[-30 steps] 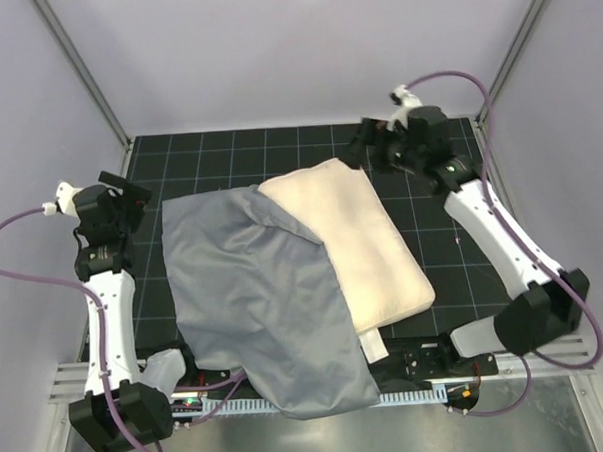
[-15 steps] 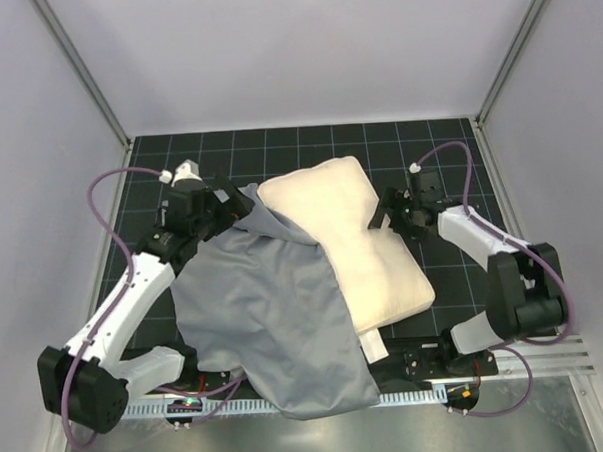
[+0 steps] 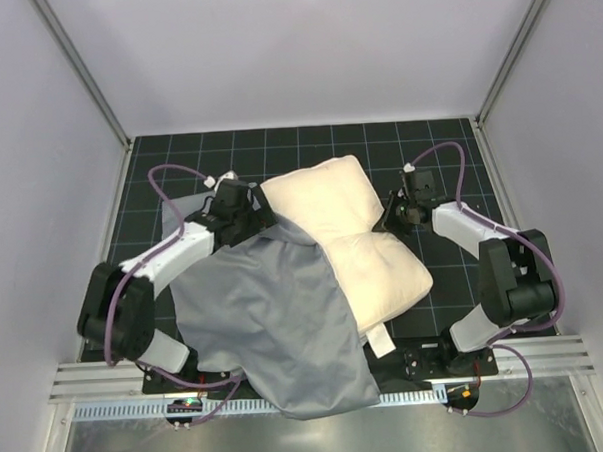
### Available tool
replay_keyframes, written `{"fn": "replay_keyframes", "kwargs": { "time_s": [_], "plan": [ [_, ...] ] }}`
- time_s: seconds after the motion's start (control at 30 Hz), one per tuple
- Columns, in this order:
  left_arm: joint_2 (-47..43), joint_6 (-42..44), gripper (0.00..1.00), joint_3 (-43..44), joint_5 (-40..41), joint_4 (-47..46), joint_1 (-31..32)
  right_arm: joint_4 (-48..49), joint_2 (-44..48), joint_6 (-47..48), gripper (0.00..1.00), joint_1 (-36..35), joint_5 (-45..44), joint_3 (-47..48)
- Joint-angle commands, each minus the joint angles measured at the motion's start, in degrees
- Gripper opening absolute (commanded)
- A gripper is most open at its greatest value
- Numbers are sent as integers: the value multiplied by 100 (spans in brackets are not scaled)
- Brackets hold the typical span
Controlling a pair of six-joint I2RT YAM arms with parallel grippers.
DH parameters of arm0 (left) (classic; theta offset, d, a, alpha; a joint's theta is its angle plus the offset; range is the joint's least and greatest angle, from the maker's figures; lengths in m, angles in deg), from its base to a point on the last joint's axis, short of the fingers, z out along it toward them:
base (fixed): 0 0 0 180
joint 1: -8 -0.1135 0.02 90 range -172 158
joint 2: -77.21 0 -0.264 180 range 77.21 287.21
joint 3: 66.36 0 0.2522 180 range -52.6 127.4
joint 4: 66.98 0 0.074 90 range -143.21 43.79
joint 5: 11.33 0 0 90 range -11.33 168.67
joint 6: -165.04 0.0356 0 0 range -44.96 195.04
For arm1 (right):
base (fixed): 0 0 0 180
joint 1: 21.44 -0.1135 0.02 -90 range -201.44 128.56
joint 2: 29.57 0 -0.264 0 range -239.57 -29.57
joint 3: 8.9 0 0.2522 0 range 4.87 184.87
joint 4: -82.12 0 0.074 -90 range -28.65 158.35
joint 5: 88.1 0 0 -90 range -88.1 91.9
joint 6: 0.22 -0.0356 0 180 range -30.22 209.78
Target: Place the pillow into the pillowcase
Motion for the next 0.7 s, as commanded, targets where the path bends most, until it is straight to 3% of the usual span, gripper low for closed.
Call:
{"fn": "replay_keyframes", "kwargs": {
  "time_s": [0.0,0.03,0.1,0.13,0.23,0.27,0.4,0.53,0.57,0.6,0.63,0.67],
  "plan": [
    [712,-83,97,440,-51,-532,8,-20,324,-133,4,116,-823,59],
    [1018,-101,94,562,-78,-594,17,-73,473,-151,4,160,-1042,59],
    [1266,-145,73,634,-78,-945,8,-214,641,-247,4,327,-1263,59],
    [1441,-154,52,730,-17,-972,-1,-258,842,-283,4,406,-1568,50],
    [1539,-206,27,845,466,-850,-88,-434,1176,-467,4,819,-1879,24],
    [1496,-276,15,836,563,-841,-193,-469,1404,-520,4,1124,-1923,-20],
    [1478,-373,10,941,679,-727,-641,-645,1924,-880,4,1766,-2336,-64],
    [1566,-549,0,1214,590,-358,-1326,-671,2302,-1153,4,2454,-2030,-73],
    [1583,-645,0,1258,573,-349,-1606,-654,2390,-1127,9,2498,-1968,-55],
    [1575,-846,0,1284,564,-366,-1757,-558,2417,-1005,20,2498,-1602,-55],
    [1592,-927,0,1328,616,-366,-1872,-479,2417,-821,41,2507,-1311,-29],
    [1592,-971,1,1494,669,-375,-1960,-609,2426,-628,81,2499,-1117,137]
  ]
}}
